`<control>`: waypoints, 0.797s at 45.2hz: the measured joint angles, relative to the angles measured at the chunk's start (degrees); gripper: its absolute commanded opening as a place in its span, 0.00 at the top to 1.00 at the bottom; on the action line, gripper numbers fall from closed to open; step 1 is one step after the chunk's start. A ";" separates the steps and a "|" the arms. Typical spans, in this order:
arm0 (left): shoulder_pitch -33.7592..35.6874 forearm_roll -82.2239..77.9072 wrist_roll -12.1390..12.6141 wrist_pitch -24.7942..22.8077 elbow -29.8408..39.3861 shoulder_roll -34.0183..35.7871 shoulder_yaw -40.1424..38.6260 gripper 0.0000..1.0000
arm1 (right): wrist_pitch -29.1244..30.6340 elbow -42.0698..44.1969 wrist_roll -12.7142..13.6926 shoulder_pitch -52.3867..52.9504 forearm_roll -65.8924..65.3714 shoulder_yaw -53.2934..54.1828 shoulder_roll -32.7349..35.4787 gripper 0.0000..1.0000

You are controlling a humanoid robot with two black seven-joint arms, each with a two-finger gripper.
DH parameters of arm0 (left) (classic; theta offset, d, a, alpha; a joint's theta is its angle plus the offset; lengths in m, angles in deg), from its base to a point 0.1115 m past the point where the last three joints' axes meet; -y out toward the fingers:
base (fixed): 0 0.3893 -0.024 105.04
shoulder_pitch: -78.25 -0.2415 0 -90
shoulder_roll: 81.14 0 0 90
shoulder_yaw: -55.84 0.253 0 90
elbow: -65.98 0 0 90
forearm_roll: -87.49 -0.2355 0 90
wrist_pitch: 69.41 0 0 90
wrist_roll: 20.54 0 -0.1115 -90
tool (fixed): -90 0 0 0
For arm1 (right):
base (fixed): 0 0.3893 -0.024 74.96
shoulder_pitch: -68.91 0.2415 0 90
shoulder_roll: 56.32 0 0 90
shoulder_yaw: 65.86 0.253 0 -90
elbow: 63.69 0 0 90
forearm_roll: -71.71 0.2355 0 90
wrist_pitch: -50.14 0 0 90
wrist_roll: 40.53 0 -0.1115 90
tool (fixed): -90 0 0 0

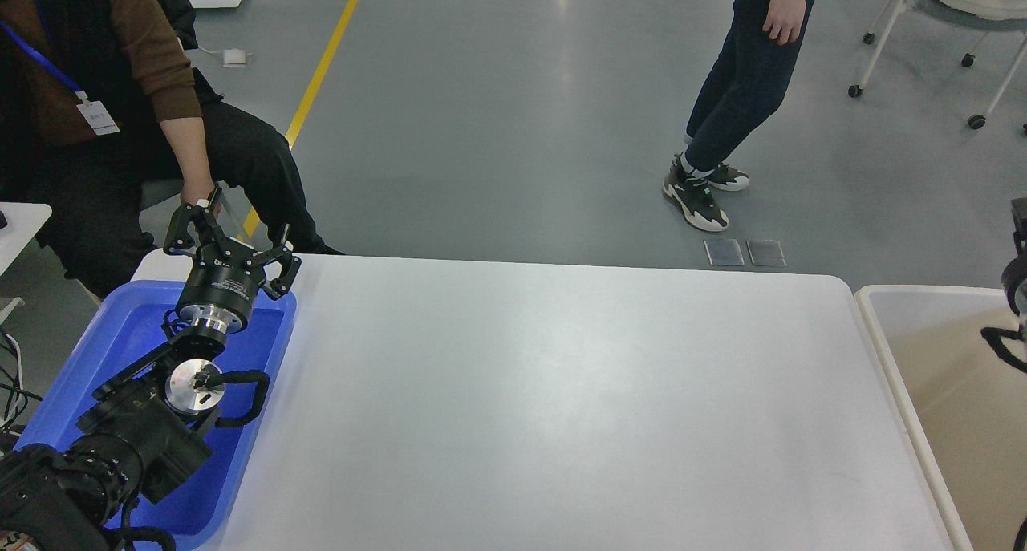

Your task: Tidy desktop

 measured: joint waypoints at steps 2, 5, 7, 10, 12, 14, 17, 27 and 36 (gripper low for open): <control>0.00 0.00 0.00 0.00 0.00 0.00 0.00 0.00 | 0.65 -0.84 -0.01 1.29 0.12 1.96 0.55 0.00; 0.00 0.00 0.00 0.00 0.00 0.00 0.00 0.00 | 1.79 -3.01 -0.01 3.31 0.27 5.37 1.85 0.00; 0.00 0.00 0.00 0.00 0.00 0.00 0.00 0.00 | 2.44 -5.12 -0.02 4.64 0.32 7.60 3.03 0.00; 0.00 0.00 0.00 0.00 0.00 0.00 0.00 0.00 | 3.10 -8.94 -0.02 6.12 0.43 10.52 5.00 0.00; 0.00 0.00 0.00 0.00 0.00 0.00 0.00 0.00 | 3.47 -12.50 -0.03 7.01 0.46 12.64 6.67 0.00; 0.00 0.00 0.00 0.00 0.00 0.00 0.00 0.00 | 3.77 -15.96 -0.03 7.59 0.50 14.57 8.33 0.00; 0.00 0.00 0.00 0.00 0.00 0.00 0.00 0.00 | 4.18 -22.05 -0.08 8.33 0.39 17.83 11.09 0.00; 0.00 0.00 0.00 0.00 0.00 0.00 0.00 0.00 | 4.98 -37.63 -0.22 9.40 -0.09 28.00 17.23 0.00; -0.04 0.00 0.00 0.00 0.00 0.00 0.00 0.00 | 5.26 -44.85 -0.65 7.98 -0.16 34.42 19.19 0.00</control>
